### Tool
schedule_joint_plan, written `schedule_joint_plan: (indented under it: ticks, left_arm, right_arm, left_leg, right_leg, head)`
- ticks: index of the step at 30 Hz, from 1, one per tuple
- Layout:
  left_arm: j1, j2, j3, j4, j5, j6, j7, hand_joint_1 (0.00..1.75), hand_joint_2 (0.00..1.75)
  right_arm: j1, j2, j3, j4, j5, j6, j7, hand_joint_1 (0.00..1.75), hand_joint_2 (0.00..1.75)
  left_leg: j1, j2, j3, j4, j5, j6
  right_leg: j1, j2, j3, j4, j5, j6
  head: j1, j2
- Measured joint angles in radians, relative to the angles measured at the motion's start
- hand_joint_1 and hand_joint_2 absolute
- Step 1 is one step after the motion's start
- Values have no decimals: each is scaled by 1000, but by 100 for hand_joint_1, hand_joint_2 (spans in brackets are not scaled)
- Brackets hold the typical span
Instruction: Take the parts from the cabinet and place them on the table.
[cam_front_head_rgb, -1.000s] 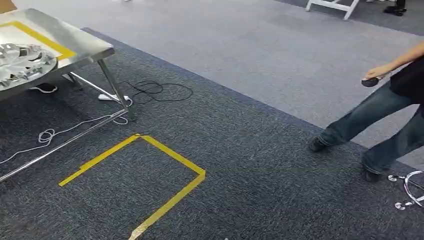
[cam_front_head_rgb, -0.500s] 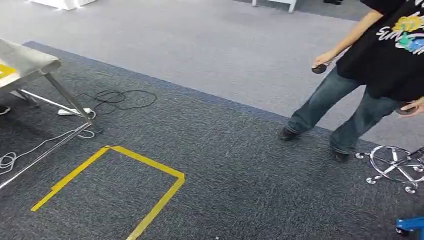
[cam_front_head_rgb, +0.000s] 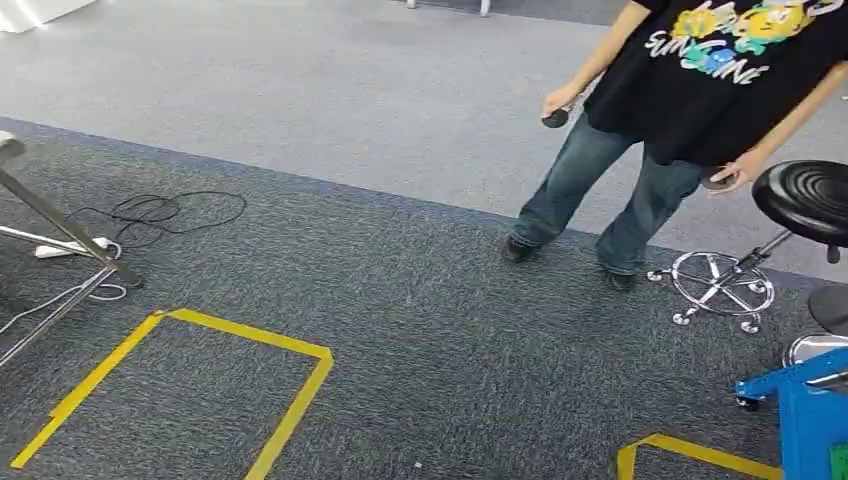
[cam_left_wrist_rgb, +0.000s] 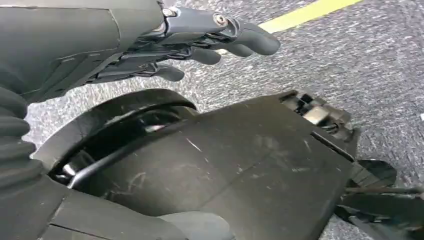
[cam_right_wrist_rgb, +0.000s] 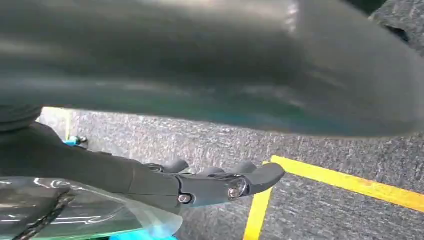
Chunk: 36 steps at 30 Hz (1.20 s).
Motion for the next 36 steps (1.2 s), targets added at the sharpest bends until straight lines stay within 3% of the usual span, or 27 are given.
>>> schedule_joint_plan:
  ticks: [1,4,5,6,7,9,10,11,12,13,14,15,16,19,20,21,22,24,25,26,28,29,30,32,34,35,36]
  left_arm:
    - [0,0,0,0,-1,0,0,0,0]
    - [-4,0,0,0,-1,0,0,0,0]
    - [-4,0,0,0,-1,0,0,0,0]
    - [-4,0,0,0,-2,1,0,0,0]
    - [-4,0,0,0,-1,2,0,0,0]
    - [-5,0,0,0,0,2,-3,0,0]
    - [-7,0,0,0,1,1,-5,0,0]
    - [-8,0,0,0,1,0,-5,0,0]
    - [-8,0,0,0,0,0,-5,0,0]
    - [-8,0,0,0,-1,0,-4,0,0]
    - [-7,0,0,0,-1,0,-4,0,0]
    - [-7,2,0,0,-1,0,-1,0,0]
    - [-5,2,0,0,0,-1,-2,0,0]
    - [-6,1,0,0,2,-5,-1,0,0]
    - [-6,-1,0,0,2,-5,-1,0,0]
    - [-5,-1,0,0,2,-6,-1,0,0]
    - [-3,0,0,0,2,-6,-2,0,0]
    - [0,0,1,0,4,-6,-2,0,0]
    - [0,0,1,0,4,-6,-2,0,0]
    - [0,0,1,0,4,-6,-2,0,0]
    - [0,0,1,0,4,-6,-3,0,0]
    - [0,0,1,0,5,-6,-3,0,0]
    - [0,0,1,0,5,-6,-3,0,0]
    - [1,0,1,0,6,-5,-3,0,0]
    - [0,0,1,0,6,-3,-3,0,0]
    - [-1,0,1,0,6,-3,-3,0,0]
    - [-1,0,1,0,6,-3,-3,0,0]
  right_arm:
    - [-2,0,0,0,0,0,0,0,0]
    - [6,0,-1,0,0,0,0,0,0]
    - [7,0,-1,0,0,0,0,0,0]
    - [5,0,-1,0,0,0,0,0,0]
    - [1,0,-1,0,0,0,0,0,0]
    - [0,0,-1,0,0,2,0,0,0]
    - [2,0,-1,0,0,3,0,0,0]
    - [4,0,-2,0,0,3,0,0,0]
    - [5,0,-2,0,0,3,0,0,0]
    - [4,0,-2,0,0,3,0,0,0]
    - [4,0,-2,0,0,3,0,0,0]
    - [4,2,-2,0,0,3,1,0,0]
    - [0,2,-2,0,0,3,1,0,0]
    - [5,3,-3,0,-1,3,2,0,0]
    - [7,2,-5,0,-2,3,3,0,0]
    - [7,2,-5,0,-2,3,3,0,0]
    - [4,2,-5,0,-3,3,3,0,0]
    - [-1,2,-5,0,-3,3,2,0,0]
    - [0,2,-5,0,-3,3,3,0,0]
    - [4,2,-5,0,-3,3,3,0,0]
    - [8,2,-6,0,-3,2,3,0,0]
    - [7,2,-6,-1,-3,2,3,0,0]
    - [4,2,-6,-1,-2,1,3,0,0]
    - [-1,3,-6,-1,-2,1,2,0,0]
    - [5,3,-6,-1,-1,0,3,0,0]
    - [5,3,-7,-1,0,-2,3,0,0]
    - [6,3,-7,-1,2,-3,3,0,0]
  left_leg:
    - [-1,7,1,1,-1,-5]
    - [2,28,13,-4,-3,-19]
    - [6,3,14,6,-16,-29]
    - [7,-44,-3,44,-46,-32]
    - [7,-67,-37,116,-88,-31]
    - [7,-86,-111,273,-153,-31]
    - [6,-90,-129,314,-159,-30]
    - [6,-91,-124,303,-134,-27]
    - [6,-92,-100,250,-89,-23]
    - [6,-99,-65,168,-37,-18]
    - [6,-122,-28,80,10,-12]
    - [8,-188,-8,35,15,-2]
    - [11,-195,-9,11,16,-2]
    - [4,-165,-7,-2,12,2]
    - [14,-148,-1,-16,20,9]
    - [13,-134,3,-21,21,11]
    - [12,-117,4,-21,20,16]
    - [9,-79,3,-21,18,18]
    - [9,-64,3,-21,17,18]
    - [9,-50,4,-21,15,17]
    - [10,-27,12,-21,8,11]
    - [11,-16,19,-21,4,7]
    - [10,-6,26,-20,-1,0]
    - [0,8,28,-19,-7,-12]
    - [1,21,35,-22,-7,-19]
    - [4,17,36,-21,-14,-27]
    - [7,-23,33,-5,-29,-31]
  right_leg:
    - [-4,18,-4,-2,7,-13]
    - [-2,43,-5,-4,7,-30]
    - [-8,52,-3,-11,12,-38]
    - [-8,60,-3,-12,13,-42]
    - [-8,72,-6,-11,15,-49]
    - [-5,96,-9,-11,16,-52]
    - [-3,108,-9,-11,16,-52]
    - [-3,122,-7,-11,16,-53]
    - [-2,138,-5,-10,17,-52]
    - [-1,153,-3,-9,17,-52]
    - [0,167,-1,-9,18,-51]
    - [-3,175,-7,-9,19,-49]
    - [0,190,-13,-1,21,-43]
    - [-9,221,-31,-11,34,-20]
    - [-10,209,-40,-3,30,-19]
    - [-2,144,-52,21,13,-14]
    - [-2,107,-85,81,-22,-8]
    - [-8,85,-169,248,-96,1]
    - [-10,82,-195,303,-109,6]
    - [-13,79,-195,307,-96,10]
    - [-18,66,-122,180,-23,12]
    - [-18,41,-62,76,17,12]
    - [-16,-3,-21,0,22,13]
    - [-8,18,-10,-6,19,-12]
    - [-6,32,-17,-3,17,-22]
    - [-11,40,-14,-11,20,-32]
    - [-12,44,-12,-12,22,-38]
  head:
    - [-5,0]
    - [-3,0]
    - [-4,0]
    - [-10,0]
    - [-11,0]
    - [-12,0]
    - [-12,0]
    - [-12,0]
    - [-12,0]
    - [-12,0]
    - [-12,0]
    - [-11,0]
    - [-11,0]
    - [-16,0]
    - [-16,0]
    - [-13,0]
    - [-8,0]
    - [-9,0]
    - [-10,0]
    - [-9,0]
    - [-8,0]
    - [-9,0]
    - [-8,0]
    - [-13,0]
    - [-12,0]
    - [-13,0]
    - [-16,0]
